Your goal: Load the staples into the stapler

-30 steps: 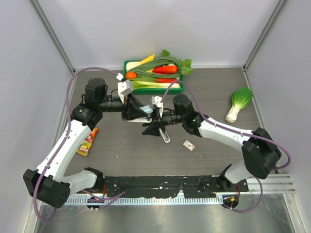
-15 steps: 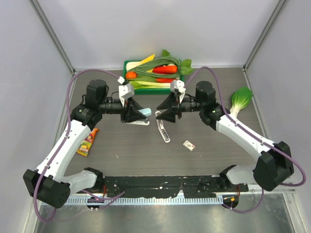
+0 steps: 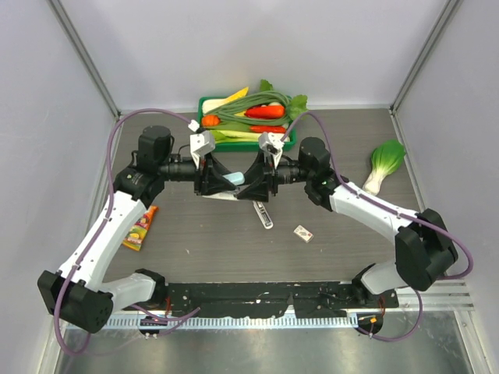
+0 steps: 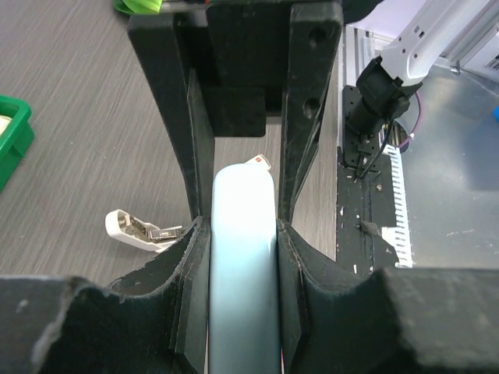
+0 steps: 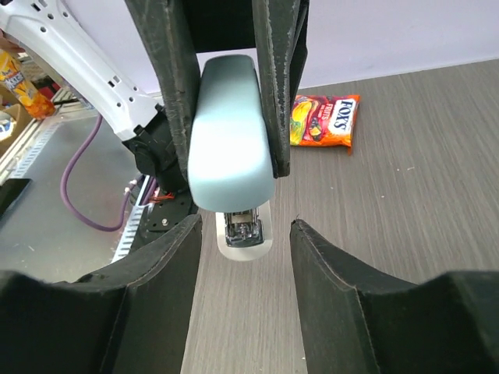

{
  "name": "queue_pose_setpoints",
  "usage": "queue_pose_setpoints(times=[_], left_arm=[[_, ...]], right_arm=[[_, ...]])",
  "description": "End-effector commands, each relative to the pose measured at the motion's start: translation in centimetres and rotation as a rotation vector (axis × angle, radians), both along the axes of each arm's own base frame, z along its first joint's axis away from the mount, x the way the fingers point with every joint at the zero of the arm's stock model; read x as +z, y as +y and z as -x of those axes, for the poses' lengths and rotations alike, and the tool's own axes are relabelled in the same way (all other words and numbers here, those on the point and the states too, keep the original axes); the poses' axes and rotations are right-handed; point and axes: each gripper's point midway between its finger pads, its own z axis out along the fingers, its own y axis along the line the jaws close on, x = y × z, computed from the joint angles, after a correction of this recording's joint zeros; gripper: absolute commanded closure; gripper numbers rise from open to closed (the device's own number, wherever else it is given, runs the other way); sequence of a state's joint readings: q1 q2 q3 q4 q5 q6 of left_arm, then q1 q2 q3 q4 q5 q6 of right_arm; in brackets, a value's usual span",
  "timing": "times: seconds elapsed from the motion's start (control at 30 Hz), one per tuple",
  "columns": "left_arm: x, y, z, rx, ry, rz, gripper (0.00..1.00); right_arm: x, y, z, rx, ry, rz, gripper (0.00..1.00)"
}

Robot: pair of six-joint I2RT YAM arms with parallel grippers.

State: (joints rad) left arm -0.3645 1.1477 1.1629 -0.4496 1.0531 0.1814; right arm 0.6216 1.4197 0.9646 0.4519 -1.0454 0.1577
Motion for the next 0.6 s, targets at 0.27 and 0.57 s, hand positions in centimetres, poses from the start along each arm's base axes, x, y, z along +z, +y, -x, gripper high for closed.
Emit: queue_pose_setpoints(times=[0.27, 0.57], left_arm=[[1.9, -0.6, -0.4, -0.024, -0.04, 0.066, 1.0], [2.4, -0.9, -1.4, 0.018, -0.035, 0.092, 1.0]], right_arm=[[1.4, 2.2, 0.5, 0.048, 0.012, -0.097, 0.55], [0.4, 2.9, 0.9, 0.048, 0.015, -0.096, 0.88]])
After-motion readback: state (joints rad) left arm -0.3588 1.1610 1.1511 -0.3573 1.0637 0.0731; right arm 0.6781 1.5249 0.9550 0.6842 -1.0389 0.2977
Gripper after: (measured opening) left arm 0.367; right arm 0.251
